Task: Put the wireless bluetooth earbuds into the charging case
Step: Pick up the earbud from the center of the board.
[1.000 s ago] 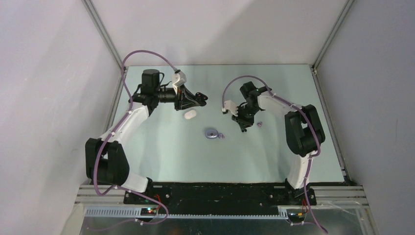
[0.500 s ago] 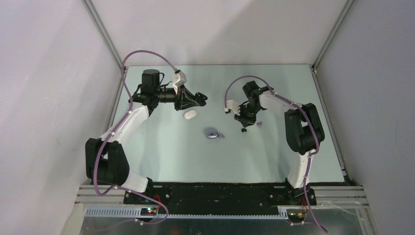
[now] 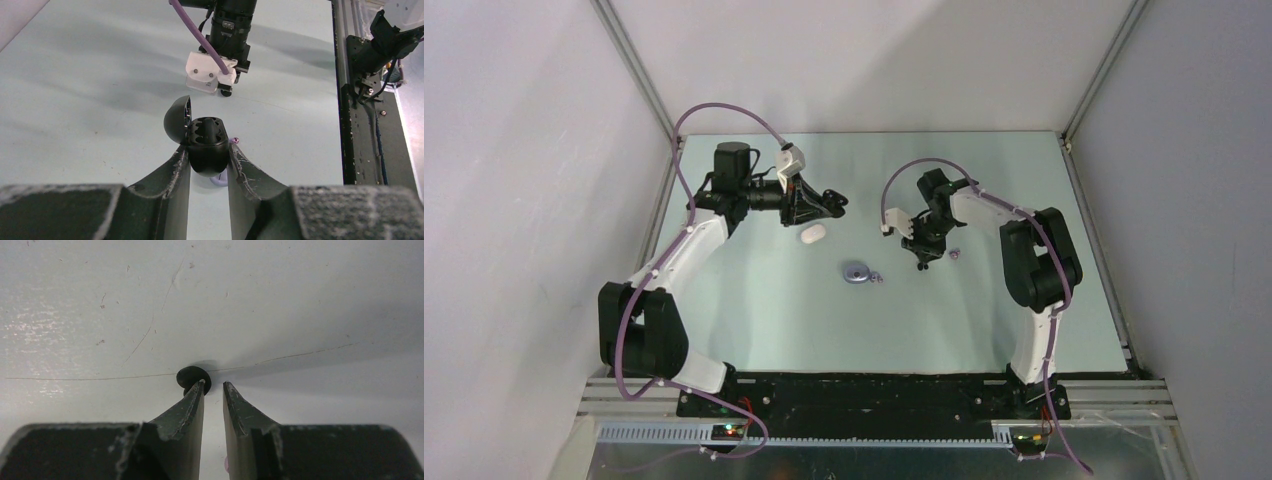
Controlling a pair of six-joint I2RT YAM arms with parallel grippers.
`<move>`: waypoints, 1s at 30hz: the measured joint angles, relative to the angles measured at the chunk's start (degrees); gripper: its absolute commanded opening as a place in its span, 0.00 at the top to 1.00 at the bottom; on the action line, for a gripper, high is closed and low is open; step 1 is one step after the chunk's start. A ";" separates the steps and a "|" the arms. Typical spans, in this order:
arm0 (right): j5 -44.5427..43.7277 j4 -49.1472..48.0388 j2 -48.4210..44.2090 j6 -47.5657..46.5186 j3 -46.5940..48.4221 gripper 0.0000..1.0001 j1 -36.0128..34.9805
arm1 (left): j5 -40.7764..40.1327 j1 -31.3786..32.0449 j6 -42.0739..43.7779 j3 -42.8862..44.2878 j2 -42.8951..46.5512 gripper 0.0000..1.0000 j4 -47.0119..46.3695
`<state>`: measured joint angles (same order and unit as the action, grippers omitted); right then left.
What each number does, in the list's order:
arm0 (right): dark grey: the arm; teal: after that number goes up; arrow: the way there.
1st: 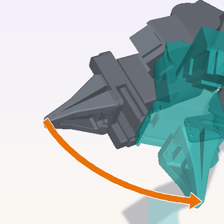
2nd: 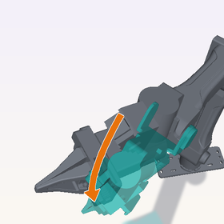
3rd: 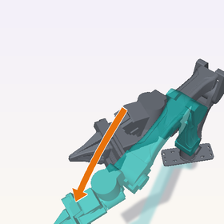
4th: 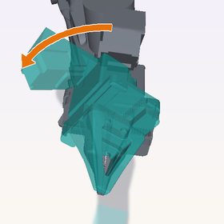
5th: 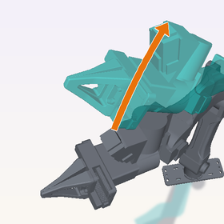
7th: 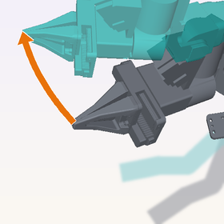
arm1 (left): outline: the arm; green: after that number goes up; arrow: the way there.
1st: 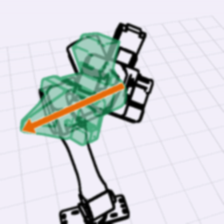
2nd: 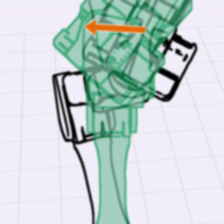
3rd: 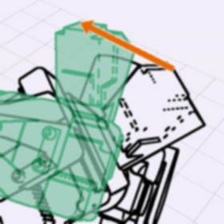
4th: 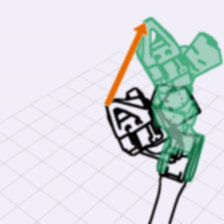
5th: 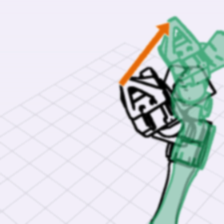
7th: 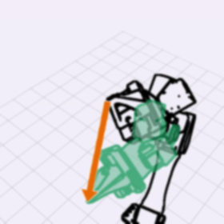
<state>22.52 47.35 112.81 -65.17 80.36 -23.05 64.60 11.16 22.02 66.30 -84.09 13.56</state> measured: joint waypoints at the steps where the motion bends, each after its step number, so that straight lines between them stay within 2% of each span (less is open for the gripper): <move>1: 0.00 0.11 0.02 -0.02 0.00 0.75 -0.02 | 0.00 0.00 0.00 0.00 0.00 1.00 0.13; 20: 1.18 1.44 0.00 0.02 0.00 0.76 -0.07 | 0.00 0.00 0.02 0.00 0.00 1.00 0.59; 27: 1.60 2.12 0.00 0.15 0.02 0.79 -0.07 | 0.02 0.00 0.04 0.00 0.00 1.00 0.59; 30: 1.79 2.34 0.00 0.17 0.02 0.84 -0.07 | 0.02 0.00 0.04 0.00 0.00 1.00 0.61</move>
<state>24.32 49.69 112.81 -64.99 80.38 -23.11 64.62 11.16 22.06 66.30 -84.09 14.17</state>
